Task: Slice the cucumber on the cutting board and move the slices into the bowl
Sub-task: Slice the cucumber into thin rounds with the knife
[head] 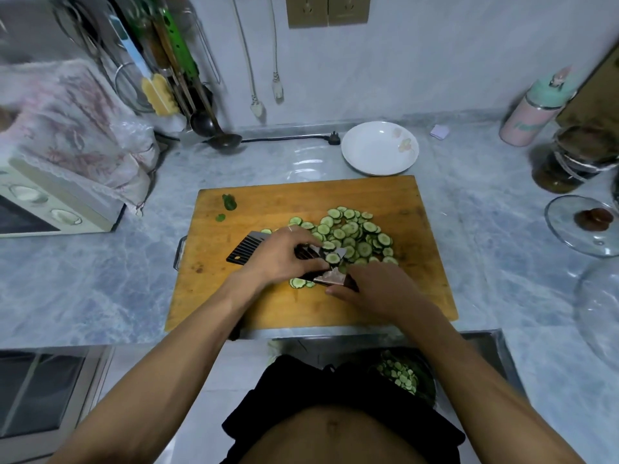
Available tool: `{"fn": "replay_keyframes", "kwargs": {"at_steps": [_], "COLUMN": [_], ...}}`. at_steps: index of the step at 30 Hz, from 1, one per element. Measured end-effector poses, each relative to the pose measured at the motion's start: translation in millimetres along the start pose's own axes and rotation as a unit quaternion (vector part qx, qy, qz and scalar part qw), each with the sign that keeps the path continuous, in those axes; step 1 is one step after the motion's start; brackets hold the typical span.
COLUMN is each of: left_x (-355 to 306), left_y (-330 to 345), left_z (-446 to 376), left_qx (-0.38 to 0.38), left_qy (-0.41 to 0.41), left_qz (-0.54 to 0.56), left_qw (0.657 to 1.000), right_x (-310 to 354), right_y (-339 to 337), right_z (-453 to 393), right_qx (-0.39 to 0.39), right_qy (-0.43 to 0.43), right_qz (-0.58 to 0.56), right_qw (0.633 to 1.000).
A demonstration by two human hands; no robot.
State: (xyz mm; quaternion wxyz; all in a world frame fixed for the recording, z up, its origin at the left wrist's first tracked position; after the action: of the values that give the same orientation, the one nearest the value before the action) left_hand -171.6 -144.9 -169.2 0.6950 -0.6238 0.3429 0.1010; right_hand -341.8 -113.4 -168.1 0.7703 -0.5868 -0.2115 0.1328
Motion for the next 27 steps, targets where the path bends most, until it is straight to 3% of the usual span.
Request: {"fn": "replay_keyframes", "kwargs": {"at_steps": [6, 9, 11, 15, 20, 23, 27], "left_x": [9.5, 17.2, 6.0, -18.6, 1.1, 4.8, 13.0], "left_y": [4.1, 2.8, 3.6, 21.8, 11.4, -1.0, -0.2], "left_z": [-29.7, -39.4, -38.2, -32.5, -38.9, -28.0, -7.1], "left_qx": [0.013, -0.022, -0.036, 0.032, -0.034, -0.087, -0.041], "left_qy": [-0.022, -0.058, -0.029, 0.040, -0.056, -0.064, -0.095], "left_qz": [-0.034, -0.069, -0.044, -0.025, -0.052, -0.052, -0.067], "left_qw": [0.999, 0.996, 0.998, 0.998, 0.997, 0.993, 0.992], "right_x": [-3.7, -4.5, -5.2, -9.6, -5.7, -8.0, -11.9], "right_y": [0.3, 1.8, 4.0, 4.7, 3.5, 5.5, 4.7], "right_z": [3.3, 3.3, 2.9, 3.3, 1.6, 2.2, 5.7], "right_qx": [-0.021, -0.024, -0.024, -0.028, -0.016, -0.015, -0.011], "right_qy": [-0.013, -0.014, -0.015, -0.011, -0.021, -0.020, -0.016], "right_qz": [0.002, 0.006, 0.006, 0.010, 0.007, -0.001, -0.008], "right_qw": [1.000, 1.000, 1.000, 0.999, 1.000, 1.000, 1.000]}}
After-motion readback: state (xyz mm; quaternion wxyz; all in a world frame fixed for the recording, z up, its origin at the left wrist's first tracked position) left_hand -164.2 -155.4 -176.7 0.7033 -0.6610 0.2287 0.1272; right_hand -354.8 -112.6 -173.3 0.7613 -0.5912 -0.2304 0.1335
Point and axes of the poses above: each hand's wrist, its own z-axis away from the middle knuckle, its own y-axis out of the palm, x = y × z, the point moved 6 cm from there along -z, towards the middle knuckle, and after that the axes turned 5 degrees about y, right-handed, at the moved point
